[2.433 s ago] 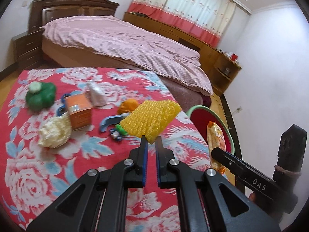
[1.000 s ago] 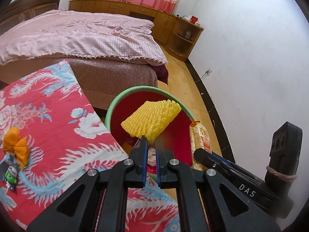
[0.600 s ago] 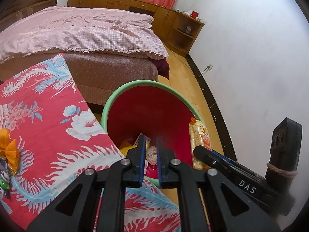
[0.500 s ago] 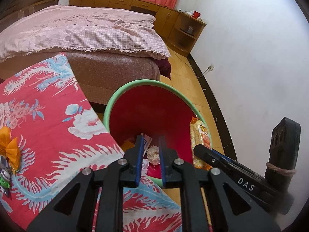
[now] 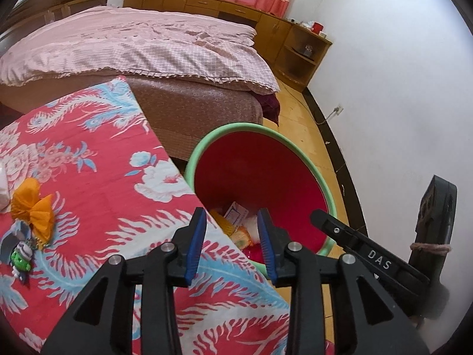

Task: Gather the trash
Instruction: 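Open both grippers to drop the pad and snack bag into the bucket, then move both open grippers back from the bucket toward the bed items, then close the left gripper on the crumpled cream plastic bag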

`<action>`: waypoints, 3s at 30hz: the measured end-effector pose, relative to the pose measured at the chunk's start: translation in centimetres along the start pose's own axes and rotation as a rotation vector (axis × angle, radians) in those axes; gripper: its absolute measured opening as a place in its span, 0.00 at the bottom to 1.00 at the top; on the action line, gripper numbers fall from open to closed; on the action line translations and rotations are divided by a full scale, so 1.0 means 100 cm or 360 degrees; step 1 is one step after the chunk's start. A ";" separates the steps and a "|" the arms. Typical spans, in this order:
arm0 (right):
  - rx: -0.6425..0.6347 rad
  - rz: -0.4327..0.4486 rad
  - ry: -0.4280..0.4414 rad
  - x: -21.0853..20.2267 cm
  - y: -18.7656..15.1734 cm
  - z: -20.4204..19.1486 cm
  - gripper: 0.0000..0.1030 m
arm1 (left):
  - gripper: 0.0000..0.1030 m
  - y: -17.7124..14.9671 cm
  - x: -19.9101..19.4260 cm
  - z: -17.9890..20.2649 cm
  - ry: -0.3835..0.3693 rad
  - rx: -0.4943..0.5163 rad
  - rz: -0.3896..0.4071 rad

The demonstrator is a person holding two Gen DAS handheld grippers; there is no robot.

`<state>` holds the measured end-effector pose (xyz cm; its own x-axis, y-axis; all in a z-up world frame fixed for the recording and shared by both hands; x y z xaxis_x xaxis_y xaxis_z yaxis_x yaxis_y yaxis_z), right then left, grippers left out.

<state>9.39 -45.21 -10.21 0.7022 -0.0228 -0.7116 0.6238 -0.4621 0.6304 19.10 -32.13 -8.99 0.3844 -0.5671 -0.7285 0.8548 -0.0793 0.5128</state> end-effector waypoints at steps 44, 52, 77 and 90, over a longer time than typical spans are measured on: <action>-0.0295 -0.0055 0.0199 -0.029 -0.033 -0.116 0.65 | 0.38 -0.008 -0.141 -0.181 0.0373 -0.0478 0.0354; -0.0346 -0.0092 0.0212 -0.023 -0.041 -0.132 0.65 | 0.38 -0.010 -0.161 -0.226 0.0481 -0.0593 0.0419; -0.0456 -0.0194 0.0220 -0.001 -0.058 -0.168 0.65 | 0.47 -0.020 -0.159 -0.316 0.0739 -0.0749 0.0419; -0.0569 -0.0217 0.0250 0.009 -0.062 -0.202 0.65 | 0.27 -0.025 -0.167 -0.324 0.0660 -0.0781 0.0467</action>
<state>13.11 -24.45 -8.44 0.6314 0.1659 -0.7575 0.7753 -0.1135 0.6213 21.88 4.13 -12.84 0.6407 -0.1415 -0.7546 0.7166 0.4631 0.5216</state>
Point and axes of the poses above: each gripper's, at about its wrist camera, not at the fingertips, and x roughly the way its jaws point, z to its right, y to its top, the point moved 8 cm from there along x, roughly the way its jaws point, and after that the axes turned 14 degrees about -x, right-handed, at the moved point
